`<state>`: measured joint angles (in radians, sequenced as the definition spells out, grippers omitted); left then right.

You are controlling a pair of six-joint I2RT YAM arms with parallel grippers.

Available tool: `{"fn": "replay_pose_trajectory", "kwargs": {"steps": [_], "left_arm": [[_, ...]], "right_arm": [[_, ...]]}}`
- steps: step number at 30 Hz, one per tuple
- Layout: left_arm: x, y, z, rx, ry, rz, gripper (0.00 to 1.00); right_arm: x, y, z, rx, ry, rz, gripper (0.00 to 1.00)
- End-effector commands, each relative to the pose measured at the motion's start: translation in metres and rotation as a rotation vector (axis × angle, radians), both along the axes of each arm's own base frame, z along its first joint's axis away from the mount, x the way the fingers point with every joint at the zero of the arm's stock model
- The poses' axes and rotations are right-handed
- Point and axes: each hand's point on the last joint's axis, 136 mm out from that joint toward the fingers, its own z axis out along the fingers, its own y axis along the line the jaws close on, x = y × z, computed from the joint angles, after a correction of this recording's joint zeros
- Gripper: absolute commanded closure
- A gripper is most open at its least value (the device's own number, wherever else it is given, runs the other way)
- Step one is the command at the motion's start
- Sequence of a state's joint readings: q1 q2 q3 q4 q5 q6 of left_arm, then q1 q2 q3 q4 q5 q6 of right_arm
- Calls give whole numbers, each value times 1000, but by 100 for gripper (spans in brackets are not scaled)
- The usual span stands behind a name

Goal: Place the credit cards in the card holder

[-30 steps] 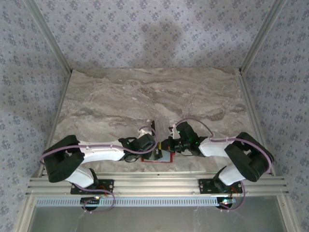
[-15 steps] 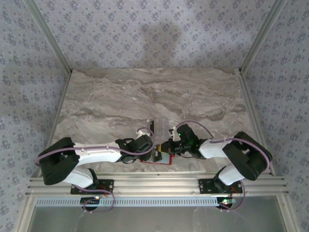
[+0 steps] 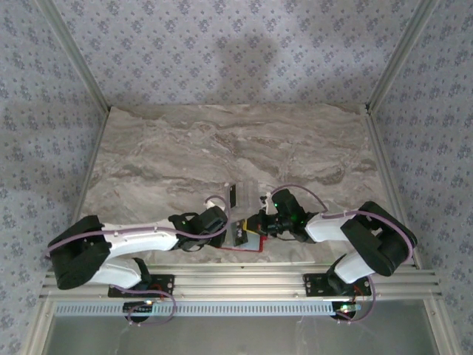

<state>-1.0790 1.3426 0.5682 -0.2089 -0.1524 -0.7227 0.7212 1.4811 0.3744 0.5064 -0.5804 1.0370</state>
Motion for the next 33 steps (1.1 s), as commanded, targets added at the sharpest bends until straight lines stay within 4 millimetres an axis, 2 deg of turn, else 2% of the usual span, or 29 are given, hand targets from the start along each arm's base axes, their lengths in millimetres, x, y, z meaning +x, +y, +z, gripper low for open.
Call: {"fn": "replay_pose_trajectory", "kwargs": {"steps": [1,15,22,29,33], "left_arm": [[0,0,-7,11,10,-5,78],[-4,6,-19,16,28,5,81],[-7,6,-17,-9,29,13,81],[-9,3,-18,-14,30,9,81],[-8,1,-15,-25,24,8,81]], "right_arm": [[4,-2,-2,-2,17,-32,100],[4,10,-18,-12,28,-54,100],[4,20,-15,-25,-22,-57,100],[-2,38,-12,-39,-73,-21,100],[-6,42,-14,-55,-84,-15,100]]}}
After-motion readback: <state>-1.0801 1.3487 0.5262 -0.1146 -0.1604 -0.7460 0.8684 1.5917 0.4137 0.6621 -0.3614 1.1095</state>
